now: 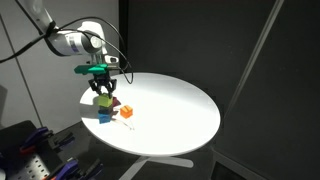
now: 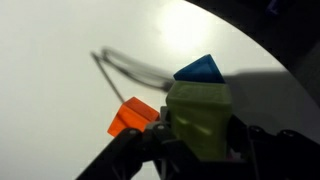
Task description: Pick up the green block and put it on the blue block, pick up the lime green block and put it on the orange block, pick up the pink block and put it on the lime green block
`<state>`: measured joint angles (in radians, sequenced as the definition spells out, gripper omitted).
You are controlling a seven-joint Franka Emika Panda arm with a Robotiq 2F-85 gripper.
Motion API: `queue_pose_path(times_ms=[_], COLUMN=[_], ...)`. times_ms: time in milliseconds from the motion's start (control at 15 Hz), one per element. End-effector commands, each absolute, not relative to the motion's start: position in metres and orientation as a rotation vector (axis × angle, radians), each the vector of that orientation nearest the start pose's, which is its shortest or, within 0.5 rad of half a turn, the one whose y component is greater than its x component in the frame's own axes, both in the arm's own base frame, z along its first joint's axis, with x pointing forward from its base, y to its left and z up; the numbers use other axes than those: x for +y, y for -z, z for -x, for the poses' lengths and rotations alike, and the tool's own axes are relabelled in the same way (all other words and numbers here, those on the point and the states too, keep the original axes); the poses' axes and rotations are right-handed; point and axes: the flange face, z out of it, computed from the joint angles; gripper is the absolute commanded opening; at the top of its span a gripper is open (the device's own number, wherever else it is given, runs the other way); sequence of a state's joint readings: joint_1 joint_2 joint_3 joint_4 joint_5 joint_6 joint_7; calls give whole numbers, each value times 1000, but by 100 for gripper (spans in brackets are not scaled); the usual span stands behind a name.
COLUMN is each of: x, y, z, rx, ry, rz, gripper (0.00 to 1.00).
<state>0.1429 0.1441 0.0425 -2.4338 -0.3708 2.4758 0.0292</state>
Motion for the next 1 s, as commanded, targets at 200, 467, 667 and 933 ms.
queue_pose_path(times_ms=[200,467,667,933], x=[43,29,25,24], y=[-250,-251,-251,-248], z=[-478,-487,-496,-509], rx=[-630,-513,-423,-319], ry=[-122,-117,-110,-108], rz=[3304,3329,3345,3363], gripper=[28,28,28,28])
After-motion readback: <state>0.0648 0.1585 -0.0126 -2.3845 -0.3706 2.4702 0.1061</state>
